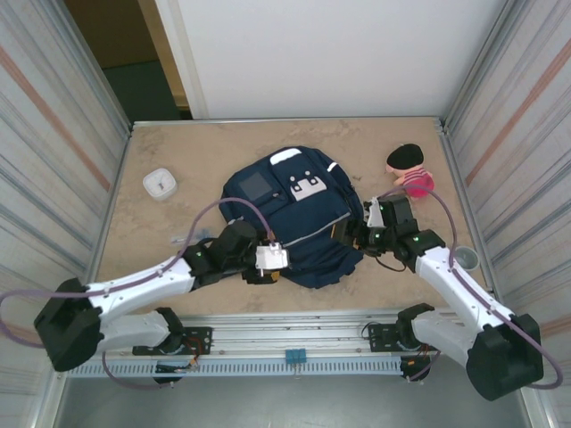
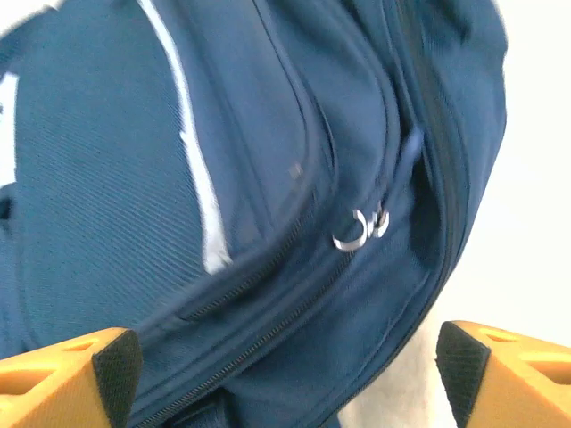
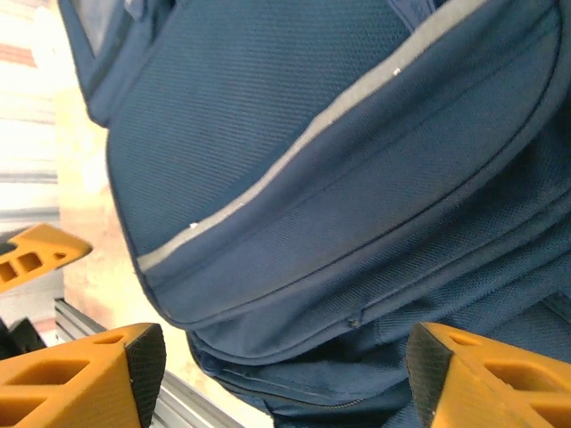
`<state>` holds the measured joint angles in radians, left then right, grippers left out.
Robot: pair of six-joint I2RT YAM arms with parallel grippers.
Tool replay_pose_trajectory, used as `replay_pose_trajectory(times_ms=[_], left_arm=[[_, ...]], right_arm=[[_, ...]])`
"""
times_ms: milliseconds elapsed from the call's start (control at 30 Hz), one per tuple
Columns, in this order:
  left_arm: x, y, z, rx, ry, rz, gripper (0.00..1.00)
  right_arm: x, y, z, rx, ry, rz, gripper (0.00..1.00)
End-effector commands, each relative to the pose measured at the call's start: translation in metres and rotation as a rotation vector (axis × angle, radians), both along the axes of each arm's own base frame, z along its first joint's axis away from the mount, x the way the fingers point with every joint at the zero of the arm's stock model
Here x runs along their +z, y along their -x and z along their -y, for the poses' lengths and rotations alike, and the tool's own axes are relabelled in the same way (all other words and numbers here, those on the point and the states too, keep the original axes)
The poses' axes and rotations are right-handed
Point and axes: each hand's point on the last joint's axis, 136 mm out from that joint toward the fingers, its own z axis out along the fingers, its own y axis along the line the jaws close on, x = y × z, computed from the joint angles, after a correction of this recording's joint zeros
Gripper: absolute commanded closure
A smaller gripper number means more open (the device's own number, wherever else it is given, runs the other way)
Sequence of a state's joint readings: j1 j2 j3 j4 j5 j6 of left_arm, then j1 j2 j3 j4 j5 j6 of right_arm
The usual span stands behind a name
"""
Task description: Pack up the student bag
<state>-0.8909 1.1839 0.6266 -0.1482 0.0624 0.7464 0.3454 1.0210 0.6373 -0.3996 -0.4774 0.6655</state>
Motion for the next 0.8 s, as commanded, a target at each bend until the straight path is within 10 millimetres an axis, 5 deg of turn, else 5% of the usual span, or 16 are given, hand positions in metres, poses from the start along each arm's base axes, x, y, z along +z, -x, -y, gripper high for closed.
replay_pose_trajectory(times_ms=[0,233,400,567,767], left_arm=[[-0.01,-0.016,-0.007,-0.056,-0.159,0.093,0.12],[-0.03,-0.034,0.021,-0.072,-0.106,0.134,0.25],[-0.038,-0.018,0.033,-0.121,-0.097,0.052,0.56],[-0.02,0.012,0.047,-0.167,0.009,0.015,0.9],[0.011,0.036,0.058,-0.169,0.185,-0.055,1.0]], right_arm=[[0.002,-0.001,-0.005,0.062,-0.001,0.001,0.28],[-0.007,-0.01,-0.006,0.057,0.01,0.0,0.28],[-0.012,-0.015,-0.002,0.053,0.031,0.01,0.28],[-0.01,-0.028,-0.001,0.06,0.026,0.048,0.28],[0.0,-0.044,-0.005,0.107,0.022,0.128,0.29]])
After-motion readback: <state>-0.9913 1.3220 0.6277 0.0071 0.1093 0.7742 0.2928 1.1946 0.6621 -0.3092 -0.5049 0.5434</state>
